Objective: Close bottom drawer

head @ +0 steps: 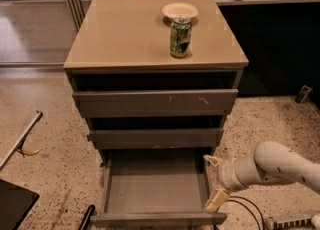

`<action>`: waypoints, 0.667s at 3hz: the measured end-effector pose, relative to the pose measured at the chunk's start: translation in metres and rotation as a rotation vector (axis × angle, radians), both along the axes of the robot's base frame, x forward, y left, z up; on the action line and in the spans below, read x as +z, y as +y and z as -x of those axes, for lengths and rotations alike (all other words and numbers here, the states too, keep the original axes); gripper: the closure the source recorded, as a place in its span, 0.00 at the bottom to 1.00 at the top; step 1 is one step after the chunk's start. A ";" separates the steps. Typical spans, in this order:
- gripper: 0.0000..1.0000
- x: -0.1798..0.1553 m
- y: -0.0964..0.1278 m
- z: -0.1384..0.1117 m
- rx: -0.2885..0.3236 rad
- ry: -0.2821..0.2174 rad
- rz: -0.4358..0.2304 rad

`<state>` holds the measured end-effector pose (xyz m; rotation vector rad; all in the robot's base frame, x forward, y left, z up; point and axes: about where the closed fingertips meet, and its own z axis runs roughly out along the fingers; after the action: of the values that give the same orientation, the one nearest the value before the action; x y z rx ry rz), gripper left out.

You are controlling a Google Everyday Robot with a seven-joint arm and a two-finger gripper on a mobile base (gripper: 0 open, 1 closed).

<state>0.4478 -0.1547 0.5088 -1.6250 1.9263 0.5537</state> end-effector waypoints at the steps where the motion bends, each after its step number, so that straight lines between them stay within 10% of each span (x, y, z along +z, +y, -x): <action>1: 0.00 -0.066 -0.009 -0.005 0.008 0.047 -0.036; 2: 0.00 -0.126 -0.011 -0.011 0.006 0.073 -0.069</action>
Offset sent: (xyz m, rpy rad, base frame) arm 0.0182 -0.0161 -0.2014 0.1098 0.1051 -0.0030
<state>0.4585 -0.1658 0.3827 -1.5880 1.9332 0.6834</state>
